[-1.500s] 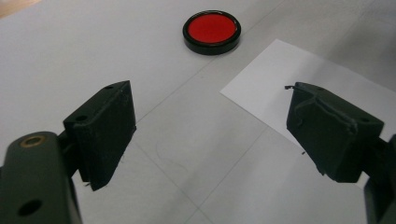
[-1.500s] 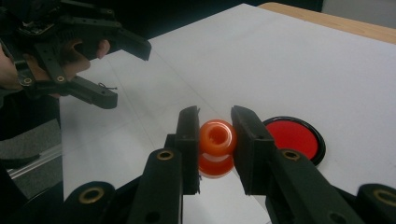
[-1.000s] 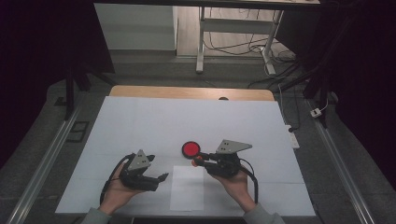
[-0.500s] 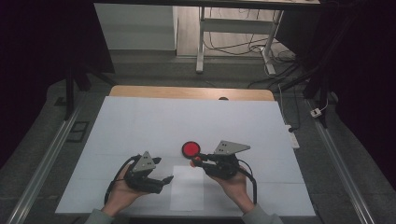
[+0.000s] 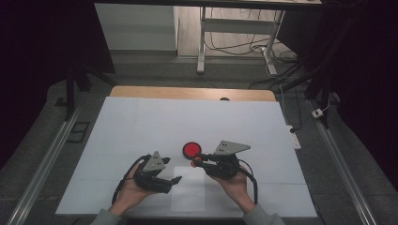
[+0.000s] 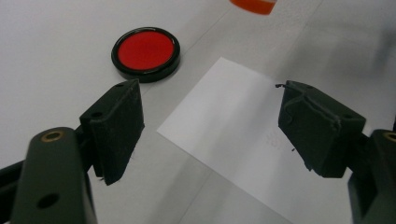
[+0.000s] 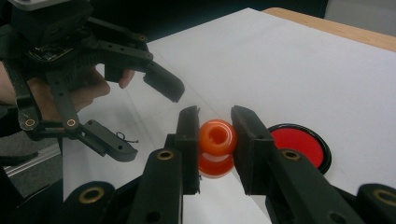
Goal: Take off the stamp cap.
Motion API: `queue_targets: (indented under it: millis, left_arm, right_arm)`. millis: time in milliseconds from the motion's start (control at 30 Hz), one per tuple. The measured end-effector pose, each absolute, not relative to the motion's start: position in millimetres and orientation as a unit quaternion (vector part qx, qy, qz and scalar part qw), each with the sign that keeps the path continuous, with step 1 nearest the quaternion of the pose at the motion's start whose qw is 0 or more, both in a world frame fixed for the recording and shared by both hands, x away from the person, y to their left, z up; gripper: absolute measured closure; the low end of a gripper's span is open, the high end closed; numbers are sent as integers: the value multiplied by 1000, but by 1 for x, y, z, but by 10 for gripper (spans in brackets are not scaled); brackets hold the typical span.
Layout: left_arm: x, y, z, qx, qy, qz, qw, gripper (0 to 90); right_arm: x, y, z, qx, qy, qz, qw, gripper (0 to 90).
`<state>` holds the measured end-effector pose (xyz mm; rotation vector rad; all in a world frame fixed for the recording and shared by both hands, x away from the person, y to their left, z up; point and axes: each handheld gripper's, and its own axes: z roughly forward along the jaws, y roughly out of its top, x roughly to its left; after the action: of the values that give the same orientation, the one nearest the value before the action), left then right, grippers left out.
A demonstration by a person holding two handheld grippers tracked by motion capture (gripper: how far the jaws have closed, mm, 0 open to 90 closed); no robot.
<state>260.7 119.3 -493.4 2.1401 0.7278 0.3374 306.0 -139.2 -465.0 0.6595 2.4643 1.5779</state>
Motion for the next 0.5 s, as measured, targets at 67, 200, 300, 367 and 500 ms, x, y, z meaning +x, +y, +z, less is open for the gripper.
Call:
queue_targets:
  millis: [67,200,300,367,500]
  left_arm:
    - [262,117,-493,852,287,135,416,232]
    - [264,110,-492,855,280,133,416,237]
    - [265,105,-491,858,274,132,415,240]
    - [266,102,-491,858,271,132,415,241]
    - [268,95,-489,861,264,132,415,244]
  right_arm:
    - [306,-139,-465,219,820,524,70,720]
    - [307,-138,-467,220,820,524,69,720]
    - [306,-138,-467,219,820,524,69,720]
    - [306,-137,-467,219,821,523,69,720]
    - [306,-138,-467,219,820,525,69,720]
